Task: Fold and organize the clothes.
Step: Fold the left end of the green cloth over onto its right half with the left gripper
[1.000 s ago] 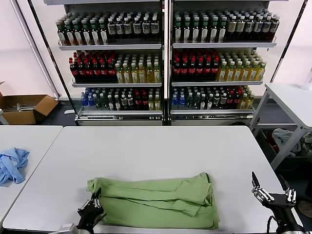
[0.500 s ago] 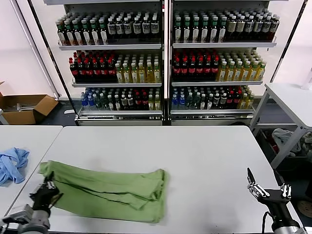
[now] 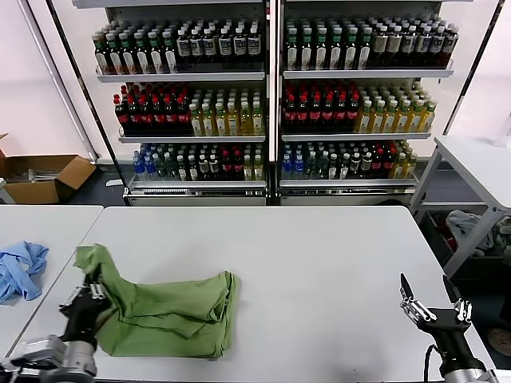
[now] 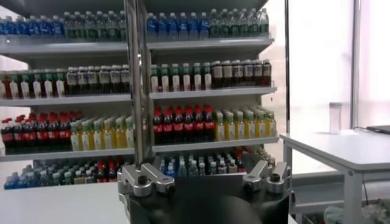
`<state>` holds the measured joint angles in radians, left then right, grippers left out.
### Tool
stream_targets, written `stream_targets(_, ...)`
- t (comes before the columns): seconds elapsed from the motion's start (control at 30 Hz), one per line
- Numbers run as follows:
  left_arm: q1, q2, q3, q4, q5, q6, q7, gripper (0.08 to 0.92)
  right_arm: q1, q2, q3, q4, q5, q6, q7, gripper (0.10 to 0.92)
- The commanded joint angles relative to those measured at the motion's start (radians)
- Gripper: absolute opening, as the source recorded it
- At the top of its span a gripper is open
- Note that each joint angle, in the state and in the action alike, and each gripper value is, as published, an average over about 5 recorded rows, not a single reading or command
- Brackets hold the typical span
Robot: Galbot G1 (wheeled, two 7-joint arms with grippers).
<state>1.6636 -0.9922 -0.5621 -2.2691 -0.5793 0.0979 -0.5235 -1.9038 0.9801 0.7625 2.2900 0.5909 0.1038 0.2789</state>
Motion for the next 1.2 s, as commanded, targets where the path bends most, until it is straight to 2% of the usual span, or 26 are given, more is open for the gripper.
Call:
stream_targets(0.03,-0.11,-0.05,0.397,0.094,0.207,-0.031,0.033,0.11,0.01,0.001,-0.011,-0.001,-0.005,-0.002,0.001,0.823)
stream_targets(0.4,-0.163,-0.077,0.463,0.195,0.244,-0.039,0.042,0.11,0.015,0.0,-0.014,-0.003,-0.004,-0.005,0.001,0.823)
stream_targets(1.0,-0.266,-0.107,0.558,0.247,0.274,0.046,0.042,0.11,0.014,0.003,-0.018,-0.003,-0.009,-0.001,0.005,0.823)
stream_targets(1.13,-0.264,-0.102,0.591,0.251,0.318,0.044,0.052,0.153,0.015,0.004,-0.019,-0.005,-0.011,0.001,0.005,0.823)
stream_targets(1.2,-0.265,-0.1,0.611,0.254,0.361,0.036,0.054,0.202,0.017,0.003,-0.02,-0.007,-0.011,0.002,0.004,0.823)
